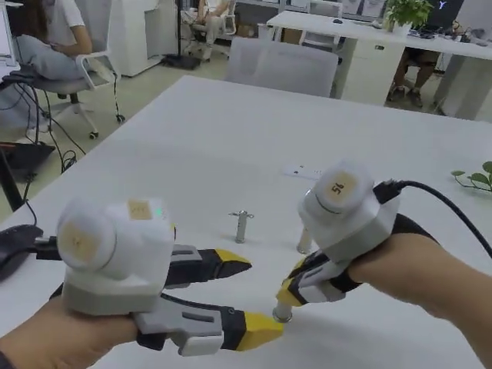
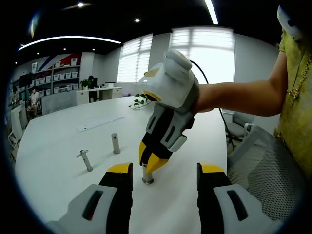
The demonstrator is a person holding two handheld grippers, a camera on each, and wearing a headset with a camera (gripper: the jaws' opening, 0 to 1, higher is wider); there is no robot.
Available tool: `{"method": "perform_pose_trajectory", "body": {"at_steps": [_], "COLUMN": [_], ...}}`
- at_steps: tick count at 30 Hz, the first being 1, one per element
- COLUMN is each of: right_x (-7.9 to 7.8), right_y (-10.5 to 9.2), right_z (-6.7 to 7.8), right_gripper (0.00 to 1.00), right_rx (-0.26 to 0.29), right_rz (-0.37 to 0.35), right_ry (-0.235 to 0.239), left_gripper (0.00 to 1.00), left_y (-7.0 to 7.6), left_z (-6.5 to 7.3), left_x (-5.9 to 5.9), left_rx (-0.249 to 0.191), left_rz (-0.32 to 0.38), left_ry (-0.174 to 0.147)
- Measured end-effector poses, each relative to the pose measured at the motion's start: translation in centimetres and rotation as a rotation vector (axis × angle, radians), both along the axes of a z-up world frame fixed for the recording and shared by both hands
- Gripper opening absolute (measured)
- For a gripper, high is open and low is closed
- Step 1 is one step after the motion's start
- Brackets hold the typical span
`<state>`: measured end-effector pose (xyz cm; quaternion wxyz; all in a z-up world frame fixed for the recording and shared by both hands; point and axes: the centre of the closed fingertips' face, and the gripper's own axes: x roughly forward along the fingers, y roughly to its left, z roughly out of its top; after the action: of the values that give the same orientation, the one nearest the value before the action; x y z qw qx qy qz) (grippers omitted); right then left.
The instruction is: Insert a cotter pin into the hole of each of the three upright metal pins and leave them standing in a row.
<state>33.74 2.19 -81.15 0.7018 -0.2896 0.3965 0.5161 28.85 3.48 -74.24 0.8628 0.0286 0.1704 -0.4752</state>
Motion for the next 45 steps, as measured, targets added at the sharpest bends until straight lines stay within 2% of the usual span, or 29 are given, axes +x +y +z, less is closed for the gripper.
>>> {"method": "perform_pose_trajectory", "body": {"at_steps": [3,9,10,11,14,19,23,27,30,35,37,39,45], "right_x": [-0.7,-0.9,-0.7,-0.9,-1.1,-1.2,-1.1,-1.4,-1.5,-1.6,-1.6,-1.6,-1.5], "right_y": [0.2,0.1,0.4,0.2,0.2,0.3,0.4,0.5,0.2,-1.3,-2.2,-3.8,-8.4], "right_z": [-0.3,-1.2,-1.0,-1.0,-1.0,-1.0,-1.0,-1.0,-0.9,0.5,0.8,1.6,3.8], "right_gripper": [0.12,0.12,0.12,0.12,0.12,0.13,0.14,0.24,0.26,0.28,0.28,0.28,0.27], "right_rx": [0.015,0.025,0.060,0.049,0.054,0.058,0.073,0.091,0.086,0.110,0.101,0.093,0.129], "right_rz": [-0.022,-0.105,-0.131,-0.138,-0.134,-0.122,-0.119,-0.108,-0.095,-0.109,-0.114,-0.119,-0.209], "right_ry": [0.004,-0.006,-0.015,-0.003,-0.019,-0.056,-0.054,-0.043,-0.058,-0.074,-0.087,-0.107,-0.154], "left_gripper": [0.51,0.51,0.51,0.51,0.51,0.51,0.50,0.50,0.50,0.50,0.49,0.49,0.48], "left_y": [0.1,0.5,0.5,0.5,0.5,0.5,0.5,0.5,0.5,0.2,-0.2,-0.6,-1.5], "left_z": [-0.1,-0.4,-0.5,-0.5,-0.6,-1.2,-1.5,-1.7,-1.8,-2.0,-2.0,-2.1,-2.6], "left_x": [-0.2,-0.6,-0.6,-0.5,-0.4,-0.2,0.0,0.3,0.6,1.1,1.4,1.5,1.4], "left_rx": [0.017,0.045,0.049,0.051,0.052,0.081,0.093,0.102,0.114,0.134,0.138,0.143,0.158], "left_rz": [-0.010,-0.021,-0.022,-0.022,-0.025,-0.035,-0.042,-0.046,-0.052,-0.066,-0.073,-0.082,-0.101], "left_ry": [-0.002,0.003,0.003,0.003,0.003,0.004,0.008,0.010,0.010,0.010,0.010,0.010,0.024]}}
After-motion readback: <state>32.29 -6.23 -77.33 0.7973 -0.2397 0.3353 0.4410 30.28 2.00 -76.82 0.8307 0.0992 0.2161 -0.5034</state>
